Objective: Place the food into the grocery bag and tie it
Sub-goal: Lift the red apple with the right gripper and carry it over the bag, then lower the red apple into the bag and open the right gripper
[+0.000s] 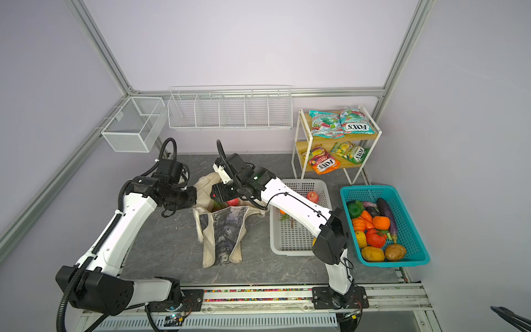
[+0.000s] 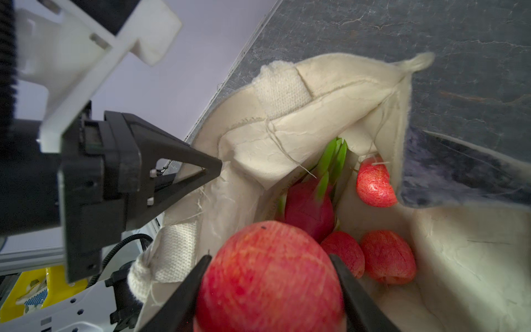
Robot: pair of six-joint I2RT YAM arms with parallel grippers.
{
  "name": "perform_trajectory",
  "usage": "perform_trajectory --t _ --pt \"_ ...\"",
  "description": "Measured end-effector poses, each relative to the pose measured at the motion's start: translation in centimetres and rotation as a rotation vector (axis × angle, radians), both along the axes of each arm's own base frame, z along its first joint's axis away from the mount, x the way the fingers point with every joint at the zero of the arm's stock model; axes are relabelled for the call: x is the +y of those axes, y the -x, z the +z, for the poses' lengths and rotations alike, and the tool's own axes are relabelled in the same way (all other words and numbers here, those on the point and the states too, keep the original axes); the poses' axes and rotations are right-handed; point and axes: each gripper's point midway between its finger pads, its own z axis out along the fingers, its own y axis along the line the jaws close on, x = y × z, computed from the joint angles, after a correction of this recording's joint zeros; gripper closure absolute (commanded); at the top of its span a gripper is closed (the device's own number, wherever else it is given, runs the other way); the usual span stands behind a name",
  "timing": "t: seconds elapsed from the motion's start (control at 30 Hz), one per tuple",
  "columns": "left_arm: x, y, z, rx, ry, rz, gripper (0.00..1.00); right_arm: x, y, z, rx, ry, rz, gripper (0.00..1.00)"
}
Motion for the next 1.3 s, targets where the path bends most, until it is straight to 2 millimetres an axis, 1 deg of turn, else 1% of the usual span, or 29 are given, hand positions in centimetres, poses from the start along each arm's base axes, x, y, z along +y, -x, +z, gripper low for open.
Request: perform_trajectory --t 0.13,0.53,0.93,1.03,1.17,1.3 --pt "0.0 0.0 0.0 0.0 0.0 0.0 1.0 0.2 0.0 -0.9 0.009 0.021 0.011 0.63" --pt "0.0 0.0 0.0 0.0 0.0 0.0 1.0 1.0 -0.6 -5.0 0.058 0.094 0.016 0.63" --pt "-0.1 0.1 0.0 0.001 0.012 0.008 1.0 0.8 -0.4 -9.1 0.11 0.182 0.028 0.62" --pt "-0.1 0.2 0.0 -0.001 0.014 0.01 1.0 0.7 -0.5 -9.9 0.114 0.202 0.033 0.62" --pt "-0.1 0.2 0.0 -0.001 0.015 0.01 1.0 0.7 -0.6 -10.6 0.111 0.218 0.034 0.61" --pt "-0.1 0.2 0.0 -0.001 0.015 0.009 1.0 0.4 -0.7 -11.4 0.108 0.24 0.029 0.59"
